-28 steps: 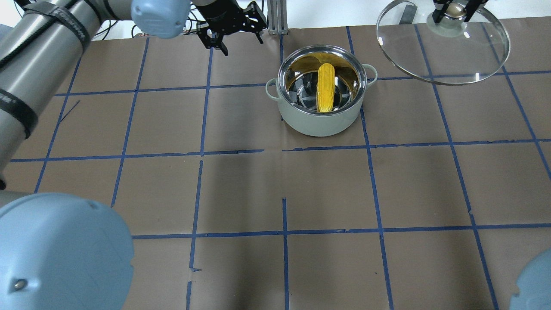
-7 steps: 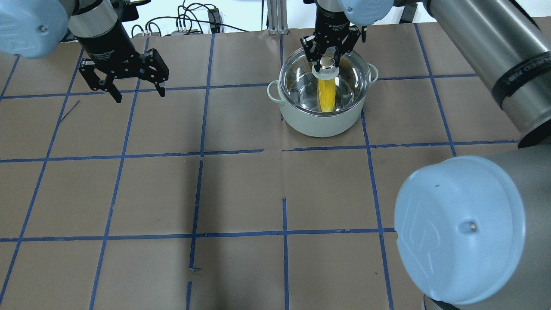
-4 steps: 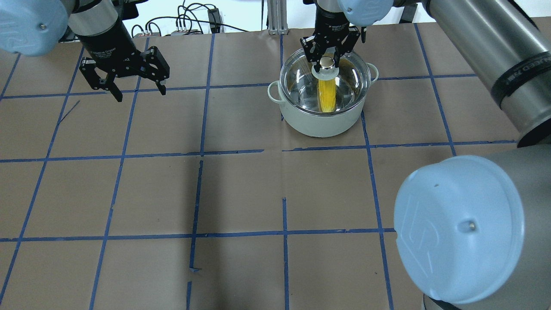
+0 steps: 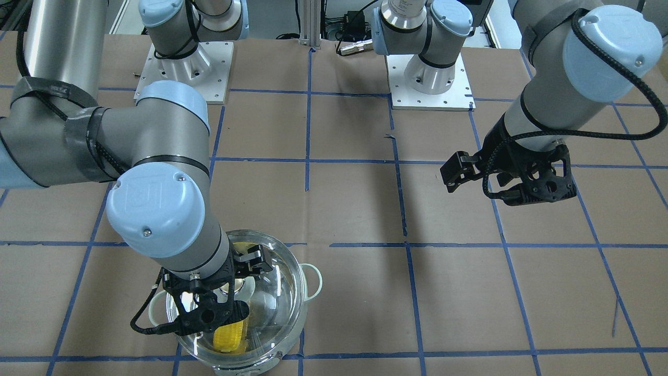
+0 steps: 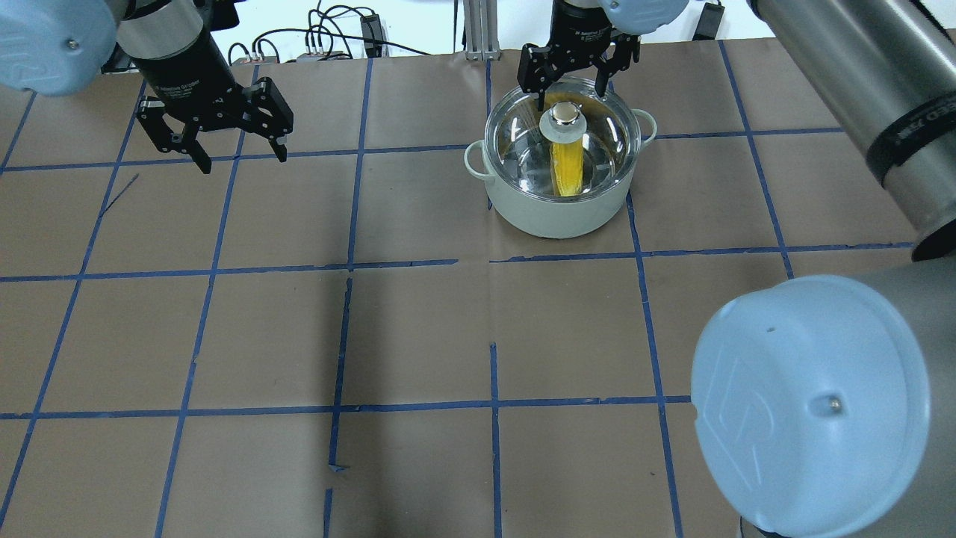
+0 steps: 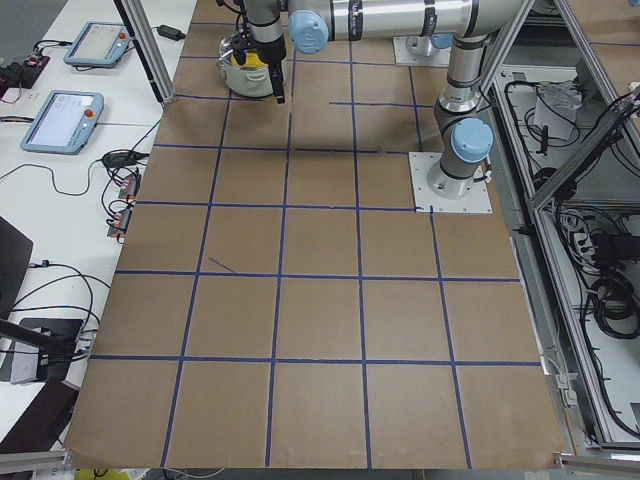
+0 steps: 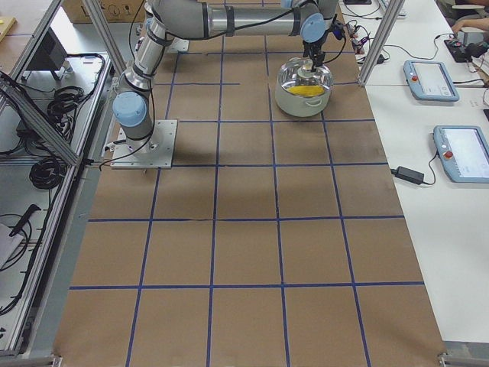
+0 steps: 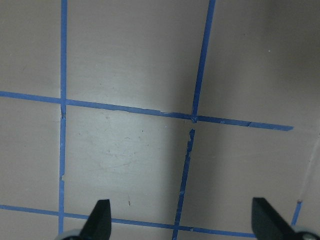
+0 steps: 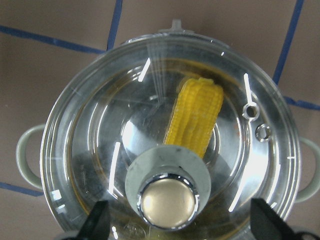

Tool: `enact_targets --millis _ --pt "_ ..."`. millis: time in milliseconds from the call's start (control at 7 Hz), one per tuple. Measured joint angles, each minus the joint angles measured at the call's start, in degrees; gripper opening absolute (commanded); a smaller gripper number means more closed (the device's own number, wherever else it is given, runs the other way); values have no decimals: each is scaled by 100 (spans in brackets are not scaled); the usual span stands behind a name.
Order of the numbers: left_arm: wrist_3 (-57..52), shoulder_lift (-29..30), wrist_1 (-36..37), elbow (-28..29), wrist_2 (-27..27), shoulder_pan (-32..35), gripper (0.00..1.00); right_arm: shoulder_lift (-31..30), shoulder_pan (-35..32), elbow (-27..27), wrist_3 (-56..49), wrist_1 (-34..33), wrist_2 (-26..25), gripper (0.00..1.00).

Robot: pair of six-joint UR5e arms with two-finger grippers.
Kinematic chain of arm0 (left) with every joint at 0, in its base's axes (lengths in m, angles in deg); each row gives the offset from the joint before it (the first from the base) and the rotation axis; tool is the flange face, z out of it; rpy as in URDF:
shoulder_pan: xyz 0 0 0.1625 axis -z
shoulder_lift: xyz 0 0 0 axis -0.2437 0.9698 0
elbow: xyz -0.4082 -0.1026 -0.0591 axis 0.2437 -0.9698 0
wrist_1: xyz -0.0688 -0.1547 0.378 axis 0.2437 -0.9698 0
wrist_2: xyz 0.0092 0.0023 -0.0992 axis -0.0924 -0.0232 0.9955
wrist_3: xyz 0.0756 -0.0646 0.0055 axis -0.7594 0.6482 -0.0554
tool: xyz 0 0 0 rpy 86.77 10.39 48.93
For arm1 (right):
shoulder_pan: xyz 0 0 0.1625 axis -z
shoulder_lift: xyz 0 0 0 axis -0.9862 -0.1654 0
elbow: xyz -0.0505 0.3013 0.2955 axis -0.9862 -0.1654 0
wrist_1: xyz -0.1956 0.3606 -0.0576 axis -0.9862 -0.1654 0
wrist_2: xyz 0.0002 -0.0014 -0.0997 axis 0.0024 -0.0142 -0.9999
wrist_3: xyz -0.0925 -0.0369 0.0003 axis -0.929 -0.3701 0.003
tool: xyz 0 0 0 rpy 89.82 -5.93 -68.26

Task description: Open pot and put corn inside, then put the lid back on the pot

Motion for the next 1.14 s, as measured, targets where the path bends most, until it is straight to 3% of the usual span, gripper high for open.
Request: enact_targets --millis 429,857,1143 --pt "-28 -15 52 0 -24 -4 100 -524 398 -100 -97 170 21 100" --pt "-33 -52 58 -35 -45 1 100 -1105 740 -15 -266 743 12 100" --pt "-33 -68 59 -39 -51 1 100 -1682 778 512 -302 886 17 100"
